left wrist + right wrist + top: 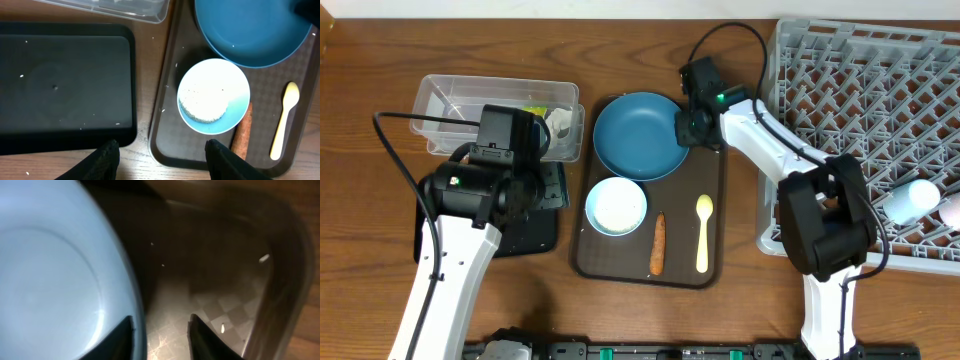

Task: Sort waste into correct bins and load items into the dishwasher rack
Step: 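Reach the right gripper to the blue plate and grasp its rim, then lift the blue plate with the right gripper and carry it to the rack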

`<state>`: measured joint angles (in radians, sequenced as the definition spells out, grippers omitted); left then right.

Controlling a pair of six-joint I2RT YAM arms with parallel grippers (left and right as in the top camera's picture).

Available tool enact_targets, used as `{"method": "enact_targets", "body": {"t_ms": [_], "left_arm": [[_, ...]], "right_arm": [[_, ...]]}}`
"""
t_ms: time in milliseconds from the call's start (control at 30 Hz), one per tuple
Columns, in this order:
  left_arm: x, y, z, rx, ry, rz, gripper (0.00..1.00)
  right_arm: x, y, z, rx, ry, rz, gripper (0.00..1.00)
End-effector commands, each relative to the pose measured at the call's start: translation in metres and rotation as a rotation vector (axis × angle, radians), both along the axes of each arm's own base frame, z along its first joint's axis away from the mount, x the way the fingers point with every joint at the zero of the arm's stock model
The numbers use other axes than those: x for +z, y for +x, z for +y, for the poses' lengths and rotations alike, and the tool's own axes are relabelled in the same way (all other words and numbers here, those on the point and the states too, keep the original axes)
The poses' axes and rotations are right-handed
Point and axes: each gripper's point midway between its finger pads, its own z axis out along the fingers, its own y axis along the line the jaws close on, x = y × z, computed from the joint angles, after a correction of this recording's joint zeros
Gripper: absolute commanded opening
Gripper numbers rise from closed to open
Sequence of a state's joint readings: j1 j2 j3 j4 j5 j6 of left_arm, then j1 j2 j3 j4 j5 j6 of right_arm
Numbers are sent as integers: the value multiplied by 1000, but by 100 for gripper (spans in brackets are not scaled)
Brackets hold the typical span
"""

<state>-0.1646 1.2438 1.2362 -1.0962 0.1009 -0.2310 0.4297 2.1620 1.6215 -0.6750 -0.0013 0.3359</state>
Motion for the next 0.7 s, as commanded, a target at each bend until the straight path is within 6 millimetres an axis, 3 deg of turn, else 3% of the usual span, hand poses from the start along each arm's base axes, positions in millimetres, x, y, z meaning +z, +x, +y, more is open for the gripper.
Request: {"method": "enact_targets", "body": {"t_ms": [0, 133, 267, 333, 467, 667], "left_arm": [[-5, 0, 3, -5, 19, 16, 58], [-6, 0, 3, -5, 20, 22, 58], [-7, 0, 3, -5, 20, 22, 58], [-7, 0, 3, -5, 20, 23, 58], [-7, 0, 3, -5, 20, 23, 58], [-7, 0, 3, -5, 20, 22, 58]], "right_arm": [[-6, -1, 0, -31, -15, 6, 23], [0, 2, -4, -40, -13, -4, 2], [17, 6, -14, -39, -13, -30, 1], [35, 10, -22, -17, -14, -66, 1], [95, 19, -45, 7, -34, -197, 1], [214, 16, -109, -57, -193, -478, 1]]}}
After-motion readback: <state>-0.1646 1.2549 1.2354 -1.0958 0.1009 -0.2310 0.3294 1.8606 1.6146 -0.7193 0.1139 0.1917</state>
